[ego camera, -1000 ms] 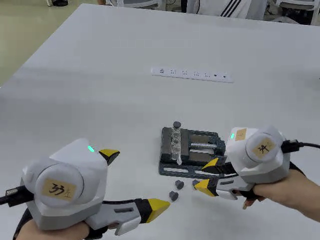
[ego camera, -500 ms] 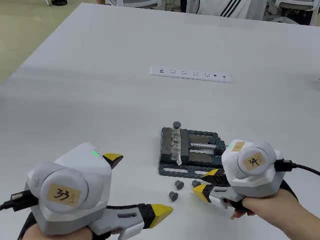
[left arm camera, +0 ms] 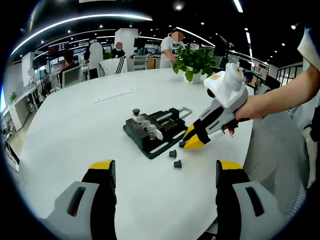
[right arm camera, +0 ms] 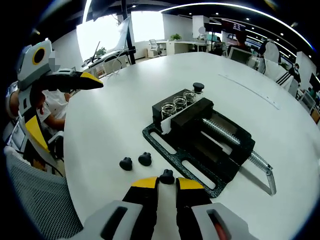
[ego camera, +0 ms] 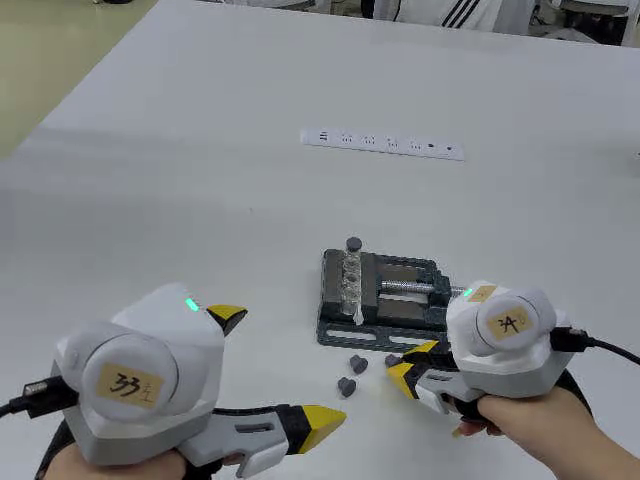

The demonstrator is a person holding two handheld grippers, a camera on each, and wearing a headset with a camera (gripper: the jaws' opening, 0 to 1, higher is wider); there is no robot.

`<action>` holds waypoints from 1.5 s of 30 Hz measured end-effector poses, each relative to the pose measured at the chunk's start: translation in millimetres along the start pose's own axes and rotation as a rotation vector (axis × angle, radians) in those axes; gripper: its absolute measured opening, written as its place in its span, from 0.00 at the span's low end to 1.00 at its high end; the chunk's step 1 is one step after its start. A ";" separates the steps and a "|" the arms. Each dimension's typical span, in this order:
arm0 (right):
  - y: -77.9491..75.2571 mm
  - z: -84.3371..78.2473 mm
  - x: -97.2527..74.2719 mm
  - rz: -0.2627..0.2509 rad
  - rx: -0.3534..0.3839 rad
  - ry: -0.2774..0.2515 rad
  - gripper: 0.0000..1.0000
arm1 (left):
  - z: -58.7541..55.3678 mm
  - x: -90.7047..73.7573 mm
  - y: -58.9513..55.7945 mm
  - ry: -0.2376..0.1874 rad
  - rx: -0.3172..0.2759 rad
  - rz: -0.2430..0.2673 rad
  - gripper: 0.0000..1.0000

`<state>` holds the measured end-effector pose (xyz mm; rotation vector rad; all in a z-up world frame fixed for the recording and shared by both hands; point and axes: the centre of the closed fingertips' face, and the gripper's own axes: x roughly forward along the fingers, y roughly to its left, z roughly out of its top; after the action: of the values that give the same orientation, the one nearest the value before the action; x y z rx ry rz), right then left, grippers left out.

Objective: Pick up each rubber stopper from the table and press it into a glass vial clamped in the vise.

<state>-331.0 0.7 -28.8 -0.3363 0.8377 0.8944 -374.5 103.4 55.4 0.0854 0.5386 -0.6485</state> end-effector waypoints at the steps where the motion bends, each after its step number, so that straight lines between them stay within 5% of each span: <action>1: 0.5 -0.1 0.3 0.003 0.000 0.001 0.08 | 0.3 0.1 -0.3 -0.001 0.000 0.000 0.80; 9: 3.4 2.0 -0.1 0.028 -0.013 -0.006 0.07 | -0.9 0.6 0.4 0.003 0.011 -0.001 0.80; 17: 15.1 16.9 -29.3 0.171 -0.201 0.059 0.06 | -2.6 3.7 -3.1 0.030 0.126 -0.036 0.77; 25: 31.0 31.7 -77.6 0.353 -0.497 0.202 0.06 | 13.1 13.7 -21.6 0.012 0.223 -0.105 0.69; 30: 39.8 34.2 -98.3 0.416 -0.671 0.331 0.06 | 25.9 21.7 -40.2 0.003 0.258 -0.169 0.60; 35: 45.0 44.4 -105.0 0.445 -0.766 0.401 0.06 | 38.4 27.1 -62.3 -0.019 0.262 -0.244 0.44; 45: 59.9 53.7 -105.1 0.497 -0.876 0.481 0.06 | 52.6 31.3 -82.3 -0.042 0.322 -0.305 0.23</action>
<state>-388.1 10.1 90.3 -1.1754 0.9458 1.6742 -378.9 7.7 92.3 0.2955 0.4055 -1.0303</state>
